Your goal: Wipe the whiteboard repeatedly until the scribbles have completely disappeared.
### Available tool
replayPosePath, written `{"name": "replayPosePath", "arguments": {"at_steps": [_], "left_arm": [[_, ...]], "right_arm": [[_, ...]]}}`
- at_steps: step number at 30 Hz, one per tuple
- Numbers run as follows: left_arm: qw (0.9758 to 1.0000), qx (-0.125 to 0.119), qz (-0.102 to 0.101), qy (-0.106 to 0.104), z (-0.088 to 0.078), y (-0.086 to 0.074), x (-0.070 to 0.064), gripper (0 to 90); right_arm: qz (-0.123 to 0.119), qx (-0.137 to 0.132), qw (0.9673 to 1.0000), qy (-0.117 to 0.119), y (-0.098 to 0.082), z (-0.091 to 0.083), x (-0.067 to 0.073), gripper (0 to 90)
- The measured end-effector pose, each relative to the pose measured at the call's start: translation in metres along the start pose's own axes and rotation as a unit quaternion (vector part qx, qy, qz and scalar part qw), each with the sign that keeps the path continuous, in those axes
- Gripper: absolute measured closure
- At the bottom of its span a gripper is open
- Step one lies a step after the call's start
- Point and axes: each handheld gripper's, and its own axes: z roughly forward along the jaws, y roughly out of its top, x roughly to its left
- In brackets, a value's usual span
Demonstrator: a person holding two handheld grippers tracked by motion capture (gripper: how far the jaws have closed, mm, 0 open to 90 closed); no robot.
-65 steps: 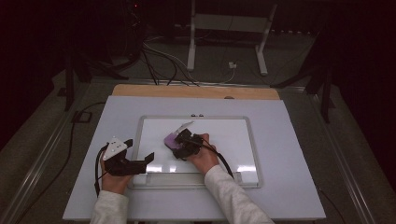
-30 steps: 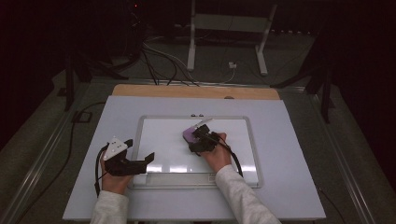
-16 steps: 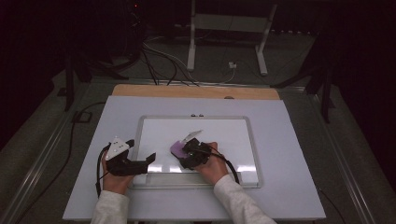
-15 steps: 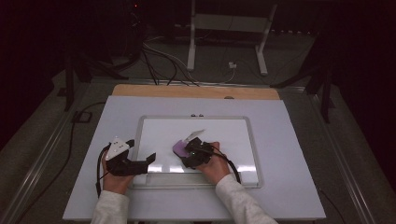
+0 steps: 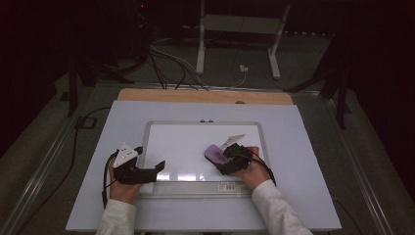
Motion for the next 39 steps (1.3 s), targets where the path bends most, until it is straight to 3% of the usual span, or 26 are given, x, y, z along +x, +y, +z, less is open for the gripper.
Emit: {"name": "replayPosePath", "arguments": {"at_steps": [7,12,17,20,26,31,39], "left_arm": [[1.0,0.0,0.001,-0.002,0.0,0.0,0.0,1.1],[0.9999,0.003,0.004,-0.009,0.003,0.001,-0.002,1.1],[0.9996,0.005,0.016,-0.021,0.009,0.006,-0.009,1.1],[0.9992,0.01,0.022,-0.031,0.011,0.007,-0.012,1.2],[0.9971,0.019,0.041,-0.061,0.016,0.012,-0.019,3.9],[0.994,0.029,0.062,-0.085,0.023,0.019,-0.029,4.2],[0.9906,0.029,0.078,-0.109,0.032,0.029,-0.042,4.3]], "right_arm": [[0.003,-0.011,0.9998,-0.016,-0.016,-0.011,-0.013,25.9],[0.005,-0.028,0.9996,0.008,-0.025,-0.016,-0.025,30.7],[0.008,-0.026,0.9991,0.032,-0.028,-0.007,-0.032,27.0],[0.005,-0.038,0.9987,0.033,-0.028,-0.008,-0.031,35.1],[-0.001,-0.059,0.9965,0.059,-0.026,-0.017,-0.028,36.5],[-0.031,-0.073,0.9941,0.074,-0.023,-0.029,-0.02,36.7],[-0.061,-0.091,0.9894,0.095,-0.018,-0.046,-0.01,36.7]]}}
